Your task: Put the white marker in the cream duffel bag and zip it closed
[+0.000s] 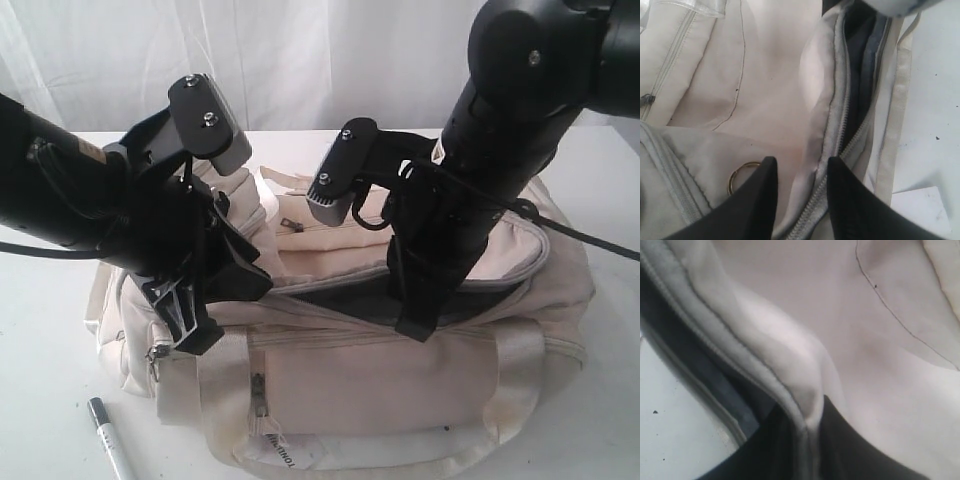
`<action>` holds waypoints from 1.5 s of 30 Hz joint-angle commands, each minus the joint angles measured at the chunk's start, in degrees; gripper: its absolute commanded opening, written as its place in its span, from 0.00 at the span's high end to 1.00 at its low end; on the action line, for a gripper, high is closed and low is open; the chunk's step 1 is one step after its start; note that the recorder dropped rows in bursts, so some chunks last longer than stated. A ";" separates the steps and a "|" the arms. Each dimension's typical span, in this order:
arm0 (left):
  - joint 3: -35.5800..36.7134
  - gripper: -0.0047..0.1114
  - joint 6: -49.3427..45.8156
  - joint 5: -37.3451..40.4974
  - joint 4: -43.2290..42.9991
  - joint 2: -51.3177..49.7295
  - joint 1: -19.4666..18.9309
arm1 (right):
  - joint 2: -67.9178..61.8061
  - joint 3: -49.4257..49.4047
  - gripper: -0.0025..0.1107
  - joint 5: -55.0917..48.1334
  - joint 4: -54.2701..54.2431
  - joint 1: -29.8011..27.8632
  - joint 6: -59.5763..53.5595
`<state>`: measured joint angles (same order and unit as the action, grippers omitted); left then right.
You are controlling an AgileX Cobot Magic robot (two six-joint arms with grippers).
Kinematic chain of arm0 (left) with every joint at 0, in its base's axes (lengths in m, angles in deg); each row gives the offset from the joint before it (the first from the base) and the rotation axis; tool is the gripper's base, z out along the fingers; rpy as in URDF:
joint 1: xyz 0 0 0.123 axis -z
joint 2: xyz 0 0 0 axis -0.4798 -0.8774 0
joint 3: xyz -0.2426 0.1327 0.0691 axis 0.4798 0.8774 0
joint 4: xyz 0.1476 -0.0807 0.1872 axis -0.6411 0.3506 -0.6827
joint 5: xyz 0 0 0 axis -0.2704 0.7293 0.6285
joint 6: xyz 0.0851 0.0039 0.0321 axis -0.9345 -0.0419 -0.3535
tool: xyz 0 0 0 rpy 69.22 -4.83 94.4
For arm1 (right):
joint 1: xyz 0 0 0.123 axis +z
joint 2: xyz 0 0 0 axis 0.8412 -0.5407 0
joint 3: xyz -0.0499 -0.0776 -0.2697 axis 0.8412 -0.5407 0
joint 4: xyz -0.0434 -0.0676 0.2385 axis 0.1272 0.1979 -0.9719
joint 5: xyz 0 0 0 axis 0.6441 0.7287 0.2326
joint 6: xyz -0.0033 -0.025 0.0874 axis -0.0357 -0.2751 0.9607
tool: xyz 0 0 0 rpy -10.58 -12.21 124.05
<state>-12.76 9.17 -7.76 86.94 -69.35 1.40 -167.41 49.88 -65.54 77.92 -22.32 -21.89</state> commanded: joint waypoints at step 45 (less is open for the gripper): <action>0.26 0.53 -25.19 4.70 -2.11 0.28 7.35 | -1.24 6.42 0.97 17.33 18.27 -2.02 16.35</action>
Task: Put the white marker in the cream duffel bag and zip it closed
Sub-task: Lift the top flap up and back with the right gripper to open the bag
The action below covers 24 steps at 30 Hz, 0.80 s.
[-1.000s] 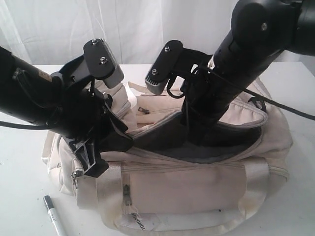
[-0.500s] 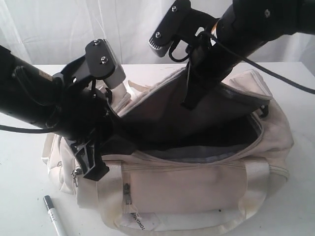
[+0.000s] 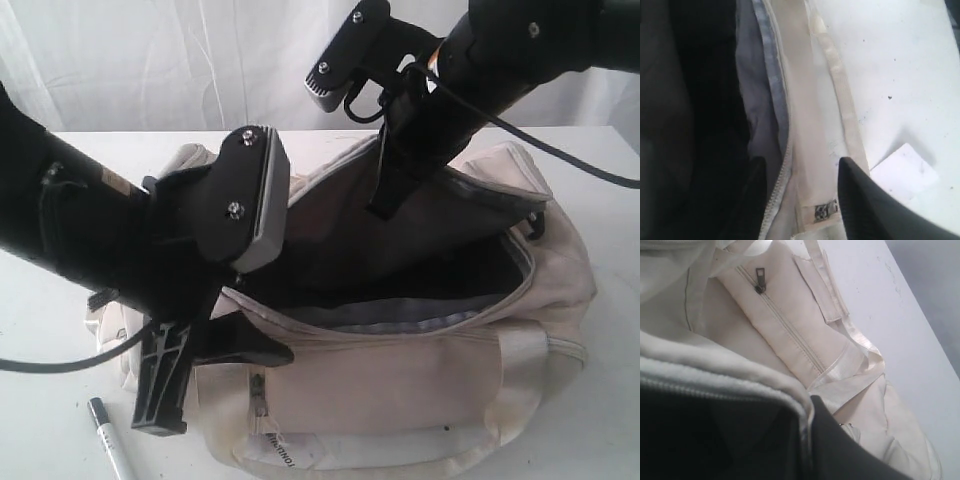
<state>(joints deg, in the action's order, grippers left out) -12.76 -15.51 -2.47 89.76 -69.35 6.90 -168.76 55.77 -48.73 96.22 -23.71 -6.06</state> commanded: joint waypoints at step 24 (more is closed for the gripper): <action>0.26 0.96 0.48 0.06 -11.62 -2.26 1.85 | 0.11 0.80 0.97 7.85 2.44 -0.87 0.52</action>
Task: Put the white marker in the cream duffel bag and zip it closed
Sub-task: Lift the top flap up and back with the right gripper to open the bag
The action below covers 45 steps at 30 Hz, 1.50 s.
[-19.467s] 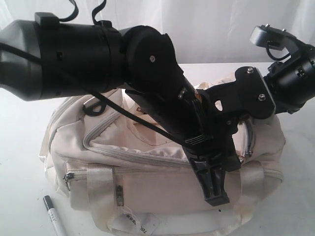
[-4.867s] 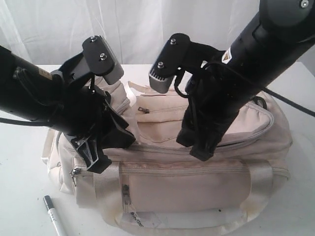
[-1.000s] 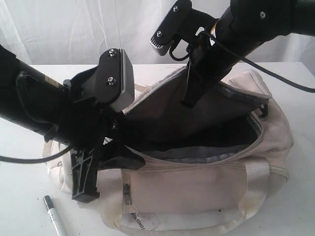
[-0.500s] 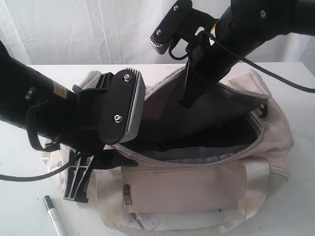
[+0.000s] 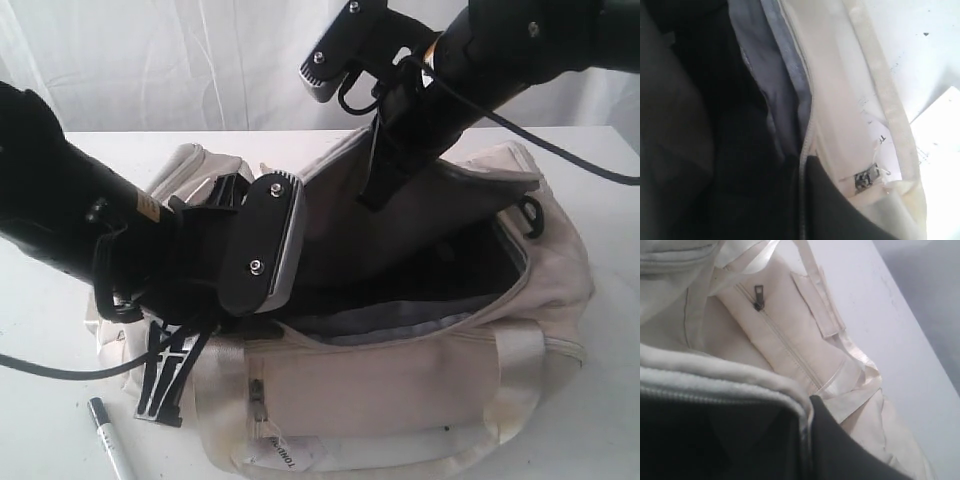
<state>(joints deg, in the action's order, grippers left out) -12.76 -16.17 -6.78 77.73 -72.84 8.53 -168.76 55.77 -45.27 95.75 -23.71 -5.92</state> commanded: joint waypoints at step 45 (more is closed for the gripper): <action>0.58 0.96 3.20 10.64 0.41 6.67 0.22 | -6.77 14.69 0.97 13.45 3.56 -18.16 0.37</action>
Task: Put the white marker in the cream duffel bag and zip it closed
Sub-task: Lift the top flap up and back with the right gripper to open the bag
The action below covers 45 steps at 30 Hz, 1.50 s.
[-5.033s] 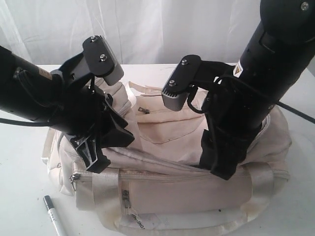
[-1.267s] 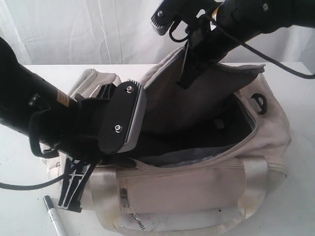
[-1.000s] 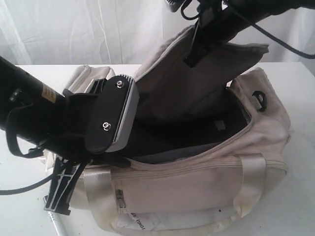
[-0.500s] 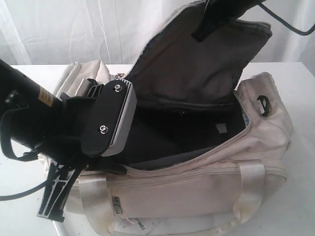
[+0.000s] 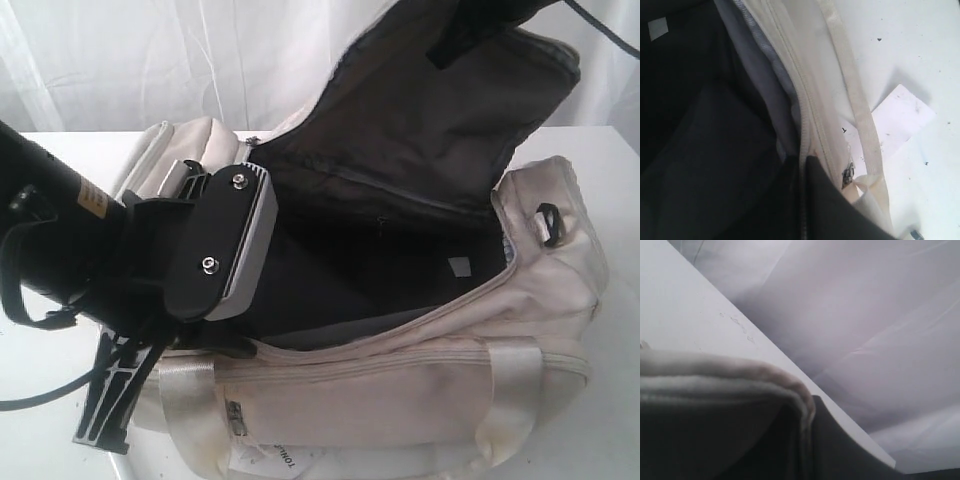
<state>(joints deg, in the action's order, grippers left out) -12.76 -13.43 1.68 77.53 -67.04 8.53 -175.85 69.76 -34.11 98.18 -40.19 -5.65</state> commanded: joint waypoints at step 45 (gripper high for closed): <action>0.56 0.96 5.27 2.55 0.86 1.27 0.22 | 7.80 0.39 0.58 -29.33 -19.33 -3.86 -8.31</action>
<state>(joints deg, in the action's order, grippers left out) -12.67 -8.76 2.69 77.53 -66.61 8.53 -169.18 69.98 -59.37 78.71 -43.61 -14.72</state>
